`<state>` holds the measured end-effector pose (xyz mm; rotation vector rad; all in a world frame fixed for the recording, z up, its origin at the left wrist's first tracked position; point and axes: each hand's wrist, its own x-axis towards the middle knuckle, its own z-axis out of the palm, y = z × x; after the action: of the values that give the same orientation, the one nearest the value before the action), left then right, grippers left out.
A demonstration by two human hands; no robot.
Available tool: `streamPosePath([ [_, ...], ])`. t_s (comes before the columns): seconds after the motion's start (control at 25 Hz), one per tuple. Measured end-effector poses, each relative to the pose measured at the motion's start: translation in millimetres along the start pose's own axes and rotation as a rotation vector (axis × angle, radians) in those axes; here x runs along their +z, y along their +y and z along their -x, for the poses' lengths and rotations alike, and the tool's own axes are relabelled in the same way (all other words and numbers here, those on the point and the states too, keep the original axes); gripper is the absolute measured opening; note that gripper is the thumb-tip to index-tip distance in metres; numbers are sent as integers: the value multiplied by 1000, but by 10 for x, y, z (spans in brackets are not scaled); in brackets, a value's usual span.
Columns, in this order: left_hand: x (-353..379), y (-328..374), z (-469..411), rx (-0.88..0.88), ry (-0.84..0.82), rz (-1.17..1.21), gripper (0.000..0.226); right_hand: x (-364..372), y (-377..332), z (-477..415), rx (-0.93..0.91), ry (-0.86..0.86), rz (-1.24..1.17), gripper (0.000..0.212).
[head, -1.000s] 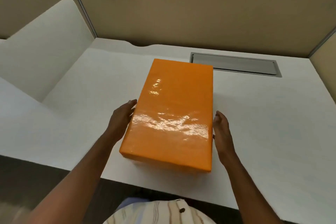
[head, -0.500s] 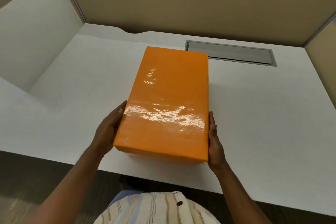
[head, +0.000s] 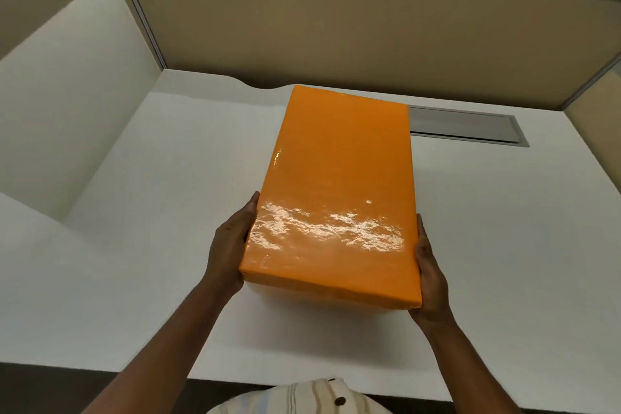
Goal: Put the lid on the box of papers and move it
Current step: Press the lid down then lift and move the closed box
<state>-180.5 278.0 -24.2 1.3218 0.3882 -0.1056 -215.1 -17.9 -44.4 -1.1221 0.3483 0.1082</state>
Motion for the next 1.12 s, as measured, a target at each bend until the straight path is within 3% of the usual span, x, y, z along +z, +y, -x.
streamPosePath([
  [0.56, -1680, 1224, -1318, 59, 115, 154, 33, 2390, 195, -1325, -2, -195, 20, 49],
  [0.72, -2010, 1443, -1755, 87, 257, 190, 18, 2953, 262, -1763, -12, -230, 61, 51],
  [1.12, -2564, 1625, -2689, 117, 372, 143, 12, 3726, 644, -2642, 17, -229, 90, 51],
])
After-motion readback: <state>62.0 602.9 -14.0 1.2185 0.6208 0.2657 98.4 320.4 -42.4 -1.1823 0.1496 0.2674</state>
